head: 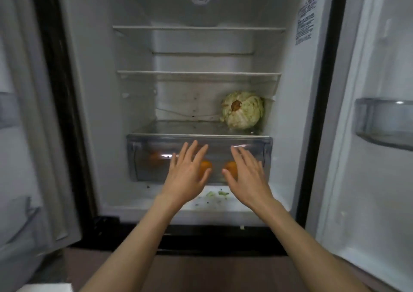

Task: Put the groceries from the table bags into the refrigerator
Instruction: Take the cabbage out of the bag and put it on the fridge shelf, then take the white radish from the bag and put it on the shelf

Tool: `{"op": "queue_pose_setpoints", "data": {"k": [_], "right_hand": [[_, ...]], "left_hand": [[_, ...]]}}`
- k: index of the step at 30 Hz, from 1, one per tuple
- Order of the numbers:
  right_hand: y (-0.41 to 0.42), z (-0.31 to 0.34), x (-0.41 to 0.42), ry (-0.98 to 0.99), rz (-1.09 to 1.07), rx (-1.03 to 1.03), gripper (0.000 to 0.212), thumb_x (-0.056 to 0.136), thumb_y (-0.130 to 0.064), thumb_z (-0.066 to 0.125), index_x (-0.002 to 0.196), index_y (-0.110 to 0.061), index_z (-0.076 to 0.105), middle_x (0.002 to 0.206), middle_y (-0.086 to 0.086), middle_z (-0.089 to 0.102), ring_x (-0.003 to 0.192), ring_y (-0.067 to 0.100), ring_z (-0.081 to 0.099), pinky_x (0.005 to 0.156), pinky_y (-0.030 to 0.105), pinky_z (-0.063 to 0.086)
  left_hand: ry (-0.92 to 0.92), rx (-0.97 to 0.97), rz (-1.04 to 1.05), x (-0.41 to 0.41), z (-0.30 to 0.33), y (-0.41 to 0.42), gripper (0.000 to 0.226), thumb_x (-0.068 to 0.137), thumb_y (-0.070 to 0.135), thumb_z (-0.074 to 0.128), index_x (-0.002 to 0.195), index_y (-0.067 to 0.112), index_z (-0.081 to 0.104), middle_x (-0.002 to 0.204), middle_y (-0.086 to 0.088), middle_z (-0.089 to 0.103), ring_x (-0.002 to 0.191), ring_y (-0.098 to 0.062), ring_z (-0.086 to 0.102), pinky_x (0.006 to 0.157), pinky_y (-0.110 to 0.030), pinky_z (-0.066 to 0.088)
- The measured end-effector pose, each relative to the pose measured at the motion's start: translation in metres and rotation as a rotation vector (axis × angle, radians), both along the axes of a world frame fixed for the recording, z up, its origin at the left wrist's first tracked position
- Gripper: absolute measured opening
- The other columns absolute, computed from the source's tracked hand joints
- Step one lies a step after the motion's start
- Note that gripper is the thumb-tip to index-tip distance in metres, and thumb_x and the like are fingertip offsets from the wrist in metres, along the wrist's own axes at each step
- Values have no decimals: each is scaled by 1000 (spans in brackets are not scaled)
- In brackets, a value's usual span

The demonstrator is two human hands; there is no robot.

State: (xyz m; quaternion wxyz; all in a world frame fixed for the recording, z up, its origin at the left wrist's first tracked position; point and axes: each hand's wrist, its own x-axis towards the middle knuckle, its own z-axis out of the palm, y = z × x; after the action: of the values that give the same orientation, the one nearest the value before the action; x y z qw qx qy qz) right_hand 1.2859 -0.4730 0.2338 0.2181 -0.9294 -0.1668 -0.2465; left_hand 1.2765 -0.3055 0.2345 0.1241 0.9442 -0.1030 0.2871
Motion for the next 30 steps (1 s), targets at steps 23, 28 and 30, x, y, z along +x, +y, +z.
{"op": "queue_pose_setpoints", "data": {"k": [23,28,30], "right_hand": [[310,-163,-393,424,741,-183,59,98,-42,35,149,-28,10,158,-4,6,146,16,1,117,42,0],[411,-167,-487,396,964,-216,58,97,-39,39,149,-23,16,157,1,12,145,17,5,116,42,3],[448,-168,-521,376,1050,-233,59,97,-39,39,148,-22,17,157,2,14,145,17,8,116,43,5]], "left_hand": [[351,-264,762,-527,-177,273,77,80,63,12,145,25,23,155,-1,18,145,-24,6,115,-44,16],[337,-338,964,-638,-181,333,57,95,47,34,146,25,20,157,0,12,145,-21,0,116,-42,8],[342,-363,1056,-677,-184,352,56,96,44,35,146,28,18,157,2,9,145,-19,-2,116,-40,4]]}}
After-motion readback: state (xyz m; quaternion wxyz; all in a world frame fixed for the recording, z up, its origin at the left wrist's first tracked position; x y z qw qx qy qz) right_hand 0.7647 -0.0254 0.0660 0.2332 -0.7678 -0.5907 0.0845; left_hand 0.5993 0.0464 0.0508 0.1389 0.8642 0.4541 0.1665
